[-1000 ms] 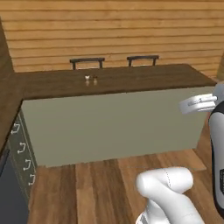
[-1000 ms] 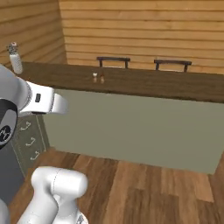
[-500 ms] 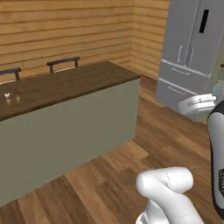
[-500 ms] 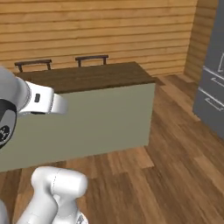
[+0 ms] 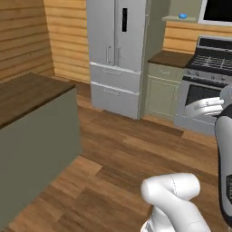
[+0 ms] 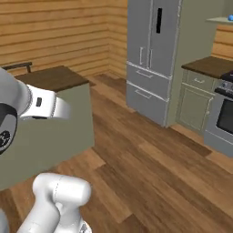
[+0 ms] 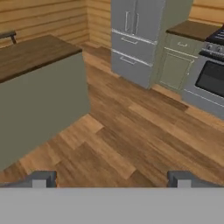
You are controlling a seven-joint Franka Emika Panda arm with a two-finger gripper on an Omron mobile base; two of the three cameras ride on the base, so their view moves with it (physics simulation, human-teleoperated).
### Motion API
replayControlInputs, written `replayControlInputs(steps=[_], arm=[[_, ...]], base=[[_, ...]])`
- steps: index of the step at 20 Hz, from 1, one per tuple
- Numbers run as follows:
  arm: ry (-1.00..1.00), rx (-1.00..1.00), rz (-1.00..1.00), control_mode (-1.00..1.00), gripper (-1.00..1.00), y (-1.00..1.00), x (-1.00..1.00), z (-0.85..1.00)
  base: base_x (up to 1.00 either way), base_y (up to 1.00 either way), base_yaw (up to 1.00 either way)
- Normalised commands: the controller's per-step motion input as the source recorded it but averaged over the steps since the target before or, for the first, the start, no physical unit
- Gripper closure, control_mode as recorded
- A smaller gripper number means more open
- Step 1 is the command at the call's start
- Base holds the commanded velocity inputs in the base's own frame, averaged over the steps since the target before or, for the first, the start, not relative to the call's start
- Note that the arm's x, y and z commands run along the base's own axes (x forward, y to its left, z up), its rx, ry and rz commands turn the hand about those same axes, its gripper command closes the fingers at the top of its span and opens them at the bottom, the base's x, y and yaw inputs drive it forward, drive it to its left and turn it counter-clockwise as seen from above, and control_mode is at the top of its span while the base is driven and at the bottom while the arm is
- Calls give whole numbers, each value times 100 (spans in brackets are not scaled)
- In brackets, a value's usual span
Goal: Gather all objects into one cabinet and sort the glasses and bowls to opposite sides.
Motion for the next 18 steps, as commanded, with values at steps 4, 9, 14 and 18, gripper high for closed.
replayControlInputs(steps=[4, 9, 14, 18], arm=[[0, 0, 0, 100, -100, 0, 0, 0], [0, 0, 0, 100, -100, 0, 0, 0], [0, 0, 0, 100, -100, 0, 0, 0], [0, 0, 0, 100, -100, 0, 0, 0]], base=[[42, -1, -64], [51, 6, -57], [89, 41, -40], [100, 41, -34]])
